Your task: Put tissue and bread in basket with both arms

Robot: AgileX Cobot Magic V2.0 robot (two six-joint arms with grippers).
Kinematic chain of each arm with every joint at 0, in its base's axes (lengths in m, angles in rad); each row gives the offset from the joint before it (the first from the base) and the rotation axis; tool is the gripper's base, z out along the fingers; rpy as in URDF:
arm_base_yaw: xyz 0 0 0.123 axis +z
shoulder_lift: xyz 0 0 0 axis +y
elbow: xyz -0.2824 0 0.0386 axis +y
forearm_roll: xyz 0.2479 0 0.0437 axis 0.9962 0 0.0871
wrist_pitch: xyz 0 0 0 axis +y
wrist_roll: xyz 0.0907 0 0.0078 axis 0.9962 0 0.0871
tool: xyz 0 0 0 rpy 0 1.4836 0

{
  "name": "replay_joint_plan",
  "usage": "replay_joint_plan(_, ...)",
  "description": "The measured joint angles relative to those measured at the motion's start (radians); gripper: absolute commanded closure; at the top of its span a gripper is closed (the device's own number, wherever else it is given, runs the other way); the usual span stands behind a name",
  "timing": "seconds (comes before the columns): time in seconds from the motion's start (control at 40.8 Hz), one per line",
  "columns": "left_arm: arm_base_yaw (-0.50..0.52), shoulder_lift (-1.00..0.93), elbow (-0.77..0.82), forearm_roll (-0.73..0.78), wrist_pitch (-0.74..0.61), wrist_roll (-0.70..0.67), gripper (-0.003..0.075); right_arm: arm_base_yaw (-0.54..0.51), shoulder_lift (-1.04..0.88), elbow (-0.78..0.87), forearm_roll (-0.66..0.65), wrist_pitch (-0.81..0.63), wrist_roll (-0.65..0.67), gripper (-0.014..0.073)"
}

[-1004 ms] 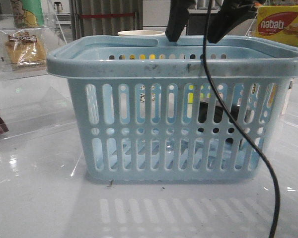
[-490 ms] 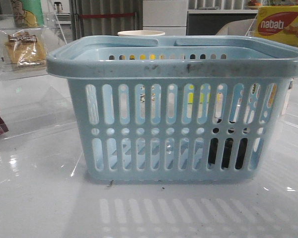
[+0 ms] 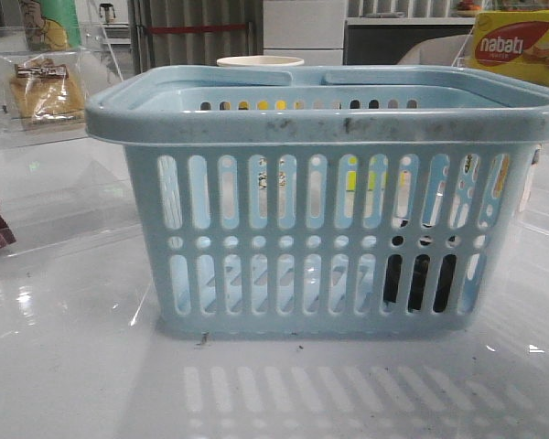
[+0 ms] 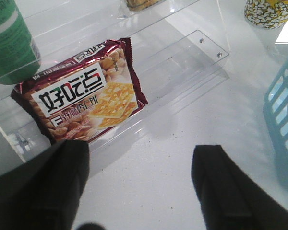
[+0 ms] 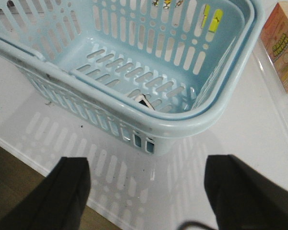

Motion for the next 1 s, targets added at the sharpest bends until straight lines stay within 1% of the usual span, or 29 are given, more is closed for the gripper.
replay_joint_plan(0.147,0.000,0.077,-0.044,-0.013,-0.002,0.000,0.0143,0.000,-0.010,0.006,0.000,0.000,0.000,0.0001)
replay_joint_plan(0.245,0.000,0.142,-0.099,-0.020,-0.002,0.000,0.0144,0.000,-0.010,0.006,0.000,0.000,0.000,0.0001)
replay_joint_plan(0.392,0.000,0.279,-0.227,-0.028,-0.005,0.000,0.0146,0.000,-0.010,0.006,0.000,0.000,0.000,0.0001)
replay_joint_plan(0.539,0.035,0.439,-0.385,-0.040,-0.009,0.000,0.0148,0.000,-0.010,0.006,0.000,0.000,0.000,0.0001)
replay_joint_plan(0.808,0.100,0.716,-0.671,-0.214,-0.023,0.000,0.0148,0.000,-0.010,0.006,0.000,0.000,0.000,0.0001)
replay_joint_plan(1.004,0.108,0.866,-0.798,-0.308,-0.082,0.000,0.0148,0.000,-0.010,0.006,0.000,0.000,0.000,0.0001)
